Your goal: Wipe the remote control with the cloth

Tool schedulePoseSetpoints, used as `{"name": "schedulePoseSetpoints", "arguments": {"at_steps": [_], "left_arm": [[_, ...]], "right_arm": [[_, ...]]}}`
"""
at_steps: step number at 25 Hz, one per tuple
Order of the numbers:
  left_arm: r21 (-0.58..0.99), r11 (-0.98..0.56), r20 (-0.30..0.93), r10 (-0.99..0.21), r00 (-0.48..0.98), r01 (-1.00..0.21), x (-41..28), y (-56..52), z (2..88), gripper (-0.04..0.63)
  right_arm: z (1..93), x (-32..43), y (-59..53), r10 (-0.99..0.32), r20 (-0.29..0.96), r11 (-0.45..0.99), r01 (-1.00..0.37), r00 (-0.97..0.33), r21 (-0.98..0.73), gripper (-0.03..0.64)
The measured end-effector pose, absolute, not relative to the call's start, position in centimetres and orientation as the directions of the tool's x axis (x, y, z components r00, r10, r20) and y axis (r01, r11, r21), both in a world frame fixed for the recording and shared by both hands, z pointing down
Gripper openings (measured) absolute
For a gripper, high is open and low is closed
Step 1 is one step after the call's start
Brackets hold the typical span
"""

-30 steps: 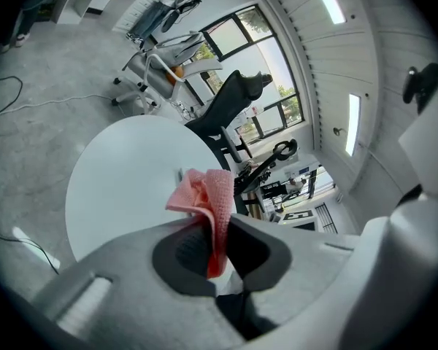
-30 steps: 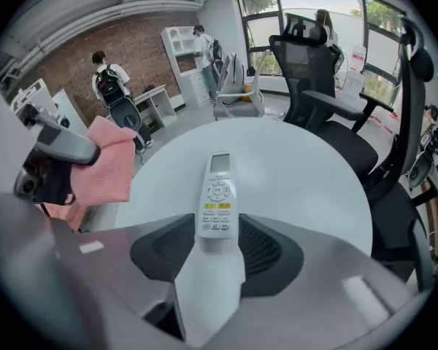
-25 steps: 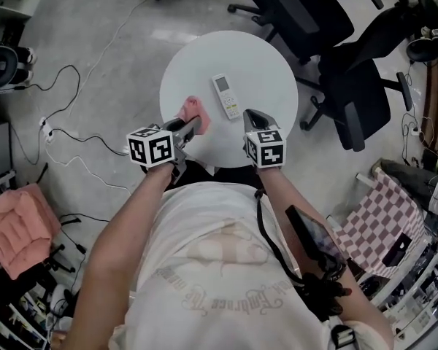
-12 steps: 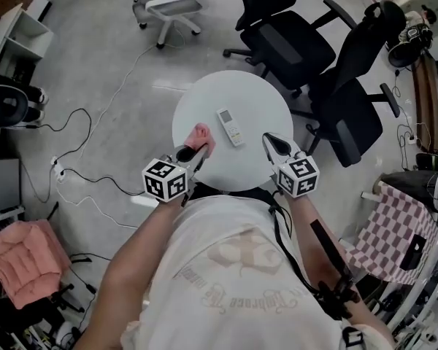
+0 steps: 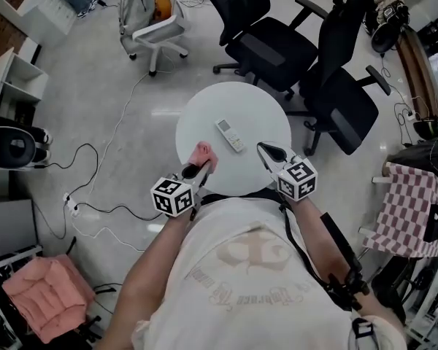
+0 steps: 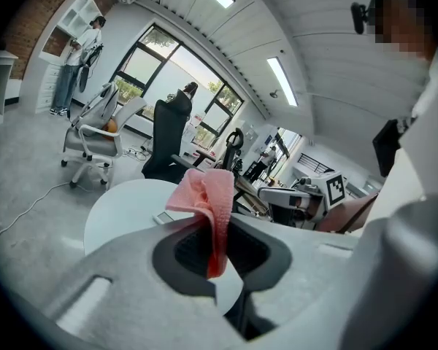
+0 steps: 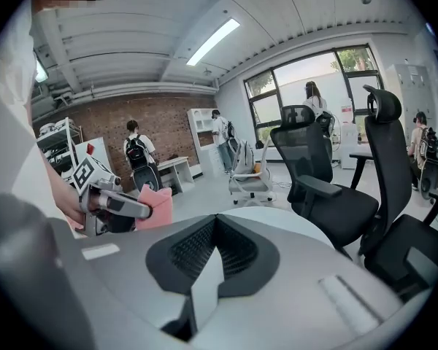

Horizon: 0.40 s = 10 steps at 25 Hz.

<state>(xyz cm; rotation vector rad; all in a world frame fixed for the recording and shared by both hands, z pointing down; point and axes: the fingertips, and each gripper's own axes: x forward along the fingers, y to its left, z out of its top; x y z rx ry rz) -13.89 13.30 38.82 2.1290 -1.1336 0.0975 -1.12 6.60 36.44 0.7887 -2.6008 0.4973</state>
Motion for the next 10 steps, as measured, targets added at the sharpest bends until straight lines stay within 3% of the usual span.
{"name": "schedulePoseSetpoints", "arguments": {"at_steps": [10], "left_arm": [[0.537, -0.403, 0.368, -0.678, 0.636, -0.741, -13.32, 13.39, 37.94, 0.023]], "right_arm": [[35.47, -0.88, 7.65, -0.461, 0.424, 0.771, -0.588, -0.779, -0.243, 0.006]]}}
